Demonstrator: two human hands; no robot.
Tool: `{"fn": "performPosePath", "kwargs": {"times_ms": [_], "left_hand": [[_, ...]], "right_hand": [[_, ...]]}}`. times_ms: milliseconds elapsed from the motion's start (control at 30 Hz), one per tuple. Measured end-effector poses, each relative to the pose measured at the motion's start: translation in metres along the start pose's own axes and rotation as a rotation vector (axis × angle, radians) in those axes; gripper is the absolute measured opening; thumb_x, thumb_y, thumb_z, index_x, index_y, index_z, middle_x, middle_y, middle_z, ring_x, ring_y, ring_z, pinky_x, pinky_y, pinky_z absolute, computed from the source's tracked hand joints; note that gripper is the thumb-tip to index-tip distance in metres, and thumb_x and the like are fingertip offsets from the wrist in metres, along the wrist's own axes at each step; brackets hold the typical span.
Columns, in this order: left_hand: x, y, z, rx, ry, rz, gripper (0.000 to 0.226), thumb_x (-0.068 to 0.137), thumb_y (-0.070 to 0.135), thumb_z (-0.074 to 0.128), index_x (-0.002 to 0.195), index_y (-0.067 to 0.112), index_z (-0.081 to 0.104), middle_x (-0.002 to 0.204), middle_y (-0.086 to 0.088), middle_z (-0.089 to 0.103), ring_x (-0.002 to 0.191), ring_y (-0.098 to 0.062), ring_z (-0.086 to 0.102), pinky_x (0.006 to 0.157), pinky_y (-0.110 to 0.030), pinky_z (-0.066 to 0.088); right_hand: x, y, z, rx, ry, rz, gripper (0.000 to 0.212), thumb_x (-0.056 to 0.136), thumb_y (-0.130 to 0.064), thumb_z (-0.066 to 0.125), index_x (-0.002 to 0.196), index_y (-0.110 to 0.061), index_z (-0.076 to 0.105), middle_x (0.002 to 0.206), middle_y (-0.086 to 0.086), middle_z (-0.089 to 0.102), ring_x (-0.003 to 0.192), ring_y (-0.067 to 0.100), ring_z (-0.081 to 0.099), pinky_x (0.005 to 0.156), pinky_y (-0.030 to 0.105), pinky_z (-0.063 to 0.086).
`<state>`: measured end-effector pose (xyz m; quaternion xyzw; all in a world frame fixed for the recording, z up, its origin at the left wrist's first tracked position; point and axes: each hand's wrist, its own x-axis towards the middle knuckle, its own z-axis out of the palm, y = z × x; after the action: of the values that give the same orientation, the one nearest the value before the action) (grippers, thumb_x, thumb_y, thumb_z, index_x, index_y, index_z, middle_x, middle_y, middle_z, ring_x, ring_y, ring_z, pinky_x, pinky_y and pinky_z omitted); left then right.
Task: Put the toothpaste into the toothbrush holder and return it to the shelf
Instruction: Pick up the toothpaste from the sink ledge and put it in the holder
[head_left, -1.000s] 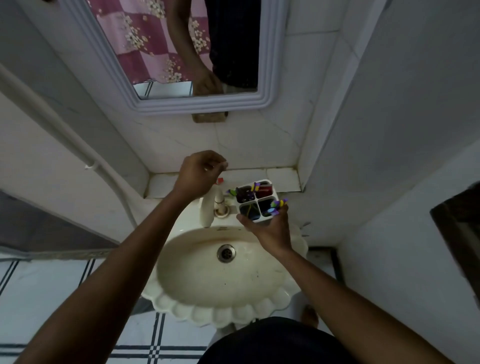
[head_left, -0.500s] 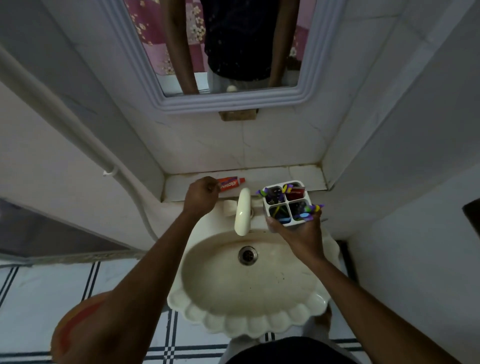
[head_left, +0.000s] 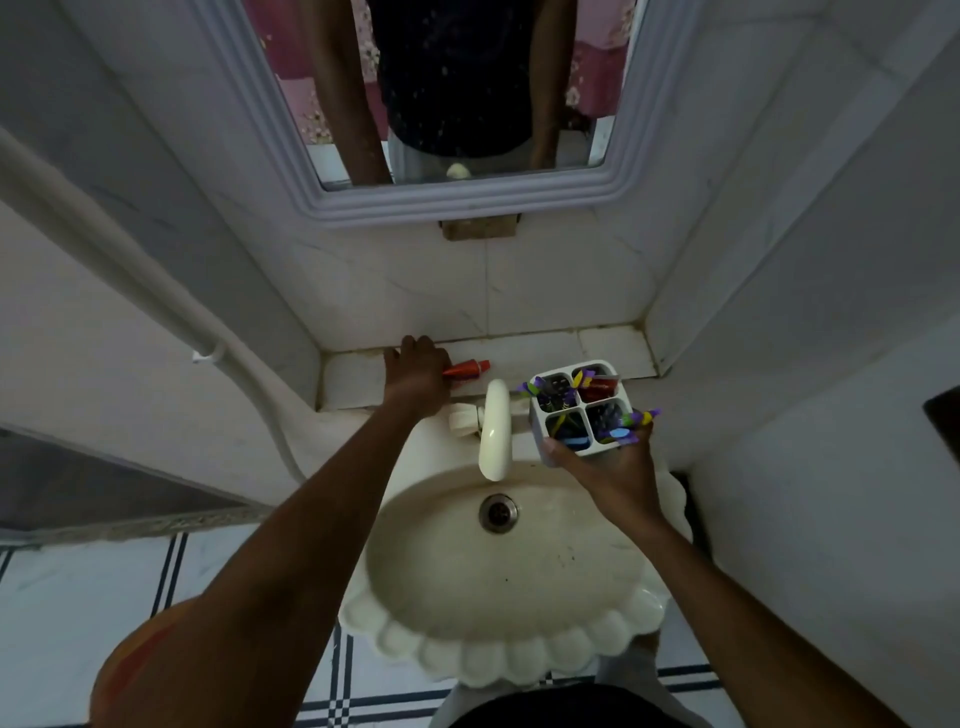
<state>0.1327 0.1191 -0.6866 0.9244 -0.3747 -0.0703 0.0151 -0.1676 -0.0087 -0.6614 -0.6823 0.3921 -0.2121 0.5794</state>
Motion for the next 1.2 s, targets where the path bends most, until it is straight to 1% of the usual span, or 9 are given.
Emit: {"fn": "performPosePath", "kwargs": {"times_ms": [200, 367, 467, 567, 667, 767, 900, 1033, 1200], "left_hand": [[-0.031, 0.003, -0.048, -0.574, 0.077, -0.131, 0.031, 0.1, 0.057, 0.062, 0.115, 0.03, 0.063, 0.089, 0.006, 0.077, 0.072, -0.018, 0.075, 0.067, -0.035, 0.061], [-0.055, 0.018, -0.114, -0.946, 0.144, -0.097, 0.037, 0.101, 0.035, 0.073, 0.13, 0.014, 0.063, 0.11, -0.004, 0.078, 0.081, -0.02, 0.081, 0.07, -0.037, 0.068], [-0.07, 0.027, -0.146, -0.927, 0.091, -0.005, 0.039, 0.1, 0.02, 0.075, 0.136, 0.013, 0.064, 0.12, -0.007, 0.075, 0.084, -0.02, 0.081, 0.072, -0.035, 0.068], [-0.085, 0.045, -0.167, -0.859, 0.051, 0.063, 0.029, 0.094, 0.016, 0.081, 0.123, 0.011, 0.075, 0.106, -0.003, 0.079, 0.078, -0.019, 0.081, 0.072, -0.042, 0.068], [-0.093, 0.067, -0.175, -0.675, 0.107, 0.087, 0.016, 0.085, 0.024, 0.09, 0.098, 0.021, 0.082, 0.083, 0.006, 0.079, 0.073, -0.012, 0.076, 0.074, -0.038, 0.064], [-0.098, 0.085, -0.173, -0.473, 0.139, 0.156, 0.017, 0.079, 0.039, 0.092, 0.089, 0.03, 0.082, 0.083, 0.011, 0.078, 0.082, -0.009, 0.072, 0.077, -0.035, 0.059], [-0.104, 0.108, -0.167, -0.438, 0.11, 0.2, 0.012, 0.083, 0.029, 0.087, 0.094, 0.026, 0.083, 0.084, 0.007, 0.078, 0.078, -0.013, 0.071, 0.074, -0.041, 0.06], [-0.108, 0.12, -0.161, -0.452, 0.081, 0.23, 0.013, 0.086, 0.022, 0.083, 0.096, 0.03, 0.082, 0.085, 0.012, 0.077, 0.078, -0.008, 0.07, 0.072, -0.029, 0.054], [-0.113, 0.131, -0.151, -0.384, 0.063, 0.271, 0.015, 0.089, 0.03, 0.08, 0.104, 0.032, 0.081, 0.098, 0.01, 0.082, 0.086, -0.011, 0.073, 0.076, -0.035, 0.06]], "right_hand": [[0.006, 0.011, -0.005, -0.047, -0.009, 0.015, 0.106, 0.054, -0.079, 0.105, 0.14, -0.032, 0.065, 0.13, -0.016, 0.083, 0.123, 0.004, 0.079, 0.111, 0.051, 0.065], [0.012, 0.023, -0.005, -0.088, 0.009, 0.027, 0.11, 0.05, -0.082, 0.106, 0.138, -0.038, 0.057, 0.131, -0.011, 0.081, 0.123, 0.01, 0.079, 0.109, 0.053, 0.066], [0.014, 0.028, -0.006, -0.115, 0.013, 0.016, 0.113, 0.048, -0.085, 0.105, 0.137, -0.039, 0.053, 0.133, -0.01, 0.078, 0.126, 0.015, 0.077, 0.108, 0.054, 0.065], [0.015, 0.031, -0.007, -0.12, -0.014, 0.011, 0.119, 0.043, -0.08, 0.109, 0.137, -0.038, 0.048, 0.134, -0.009, 0.077, 0.125, 0.016, 0.078, 0.107, 0.051, 0.067], [0.017, 0.035, -0.008, -0.139, -0.044, 0.002, 0.125, 0.041, -0.075, 0.112, 0.139, -0.033, 0.048, 0.132, -0.008, 0.078, 0.123, 0.014, 0.08, 0.103, 0.048, 0.069], [0.02, 0.043, -0.009, -0.188, -0.053, -0.027, 0.117, 0.048, -0.075, 0.11, 0.138, -0.033, 0.047, 0.133, -0.004, 0.075, 0.123, 0.017, 0.078, 0.101, 0.05, 0.069], [0.024, 0.052, -0.01, -0.226, -0.074, -0.048, 0.119, 0.049, -0.081, 0.105, 0.141, -0.031, 0.047, 0.136, -0.003, 0.072, 0.125, 0.02, 0.076, 0.1, 0.05, 0.069], [0.021, 0.051, -0.011, -0.227, -0.079, -0.061, 0.127, 0.045, -0.099, 0.09, 0.141, -0.03, 0.046, 0.139, -0.003, 0.068, 0.129, 0.023, 0.074, 0.102, 0.051, 0.067], [0.019, 0.053, -0.011, -0.192, -0.067, 0.004, 0.132, 0.041, -0.096, 0.095, 0.144, -0.035, 0.039, 0.144, -0.001, 0.067, 0.133, 0.024, 0.073, 0.103, 0.052, 0.068]]}}
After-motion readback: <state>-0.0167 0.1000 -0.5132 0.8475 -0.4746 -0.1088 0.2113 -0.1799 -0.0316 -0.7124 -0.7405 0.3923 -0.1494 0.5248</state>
